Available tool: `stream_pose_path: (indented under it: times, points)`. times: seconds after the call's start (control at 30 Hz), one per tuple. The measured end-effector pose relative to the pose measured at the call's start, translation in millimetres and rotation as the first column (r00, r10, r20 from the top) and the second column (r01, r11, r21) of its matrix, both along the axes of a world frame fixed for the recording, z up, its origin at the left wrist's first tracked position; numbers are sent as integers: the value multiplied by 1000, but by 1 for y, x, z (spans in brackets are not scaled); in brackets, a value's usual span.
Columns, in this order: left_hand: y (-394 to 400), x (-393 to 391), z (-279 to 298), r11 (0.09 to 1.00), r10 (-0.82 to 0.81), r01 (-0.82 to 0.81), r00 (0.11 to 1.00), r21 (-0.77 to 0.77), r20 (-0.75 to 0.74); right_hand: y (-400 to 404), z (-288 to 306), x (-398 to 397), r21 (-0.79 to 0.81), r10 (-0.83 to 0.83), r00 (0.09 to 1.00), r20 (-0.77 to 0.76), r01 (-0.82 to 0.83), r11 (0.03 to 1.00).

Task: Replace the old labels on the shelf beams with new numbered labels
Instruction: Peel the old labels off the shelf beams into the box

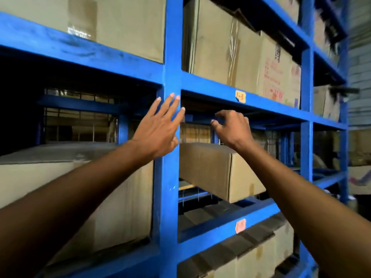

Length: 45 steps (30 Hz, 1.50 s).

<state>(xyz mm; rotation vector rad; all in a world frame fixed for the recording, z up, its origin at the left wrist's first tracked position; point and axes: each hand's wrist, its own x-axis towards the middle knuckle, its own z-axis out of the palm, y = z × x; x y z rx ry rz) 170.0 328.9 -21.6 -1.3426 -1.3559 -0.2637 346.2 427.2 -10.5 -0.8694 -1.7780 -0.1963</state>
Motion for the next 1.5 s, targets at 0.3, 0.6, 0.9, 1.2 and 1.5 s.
stream_pose_path:
  times: [0.3,0.6,0.9,1.2,1.5]
  points:
    - [63,7,73,984,147,-138,986,112,-75,113,62,23,-2,-87,973,-214,88,996]
    - [84,1,75,957,203,-174,974,233,-103,189,84,32,-7,-108,927,-360,113,994]
    - [84,2,72,945,242,-207,964,254,-113,191,85,20,122,-117,902,-415,183,976]
    - [84,1,71,945,251,-217,961,246,-113,173,84,22,148,-8,881,-473,88,985]
    - [77,6,8,974,216,-207,971,90,-105,107,39,15,119,110,894,-434,-65,991]
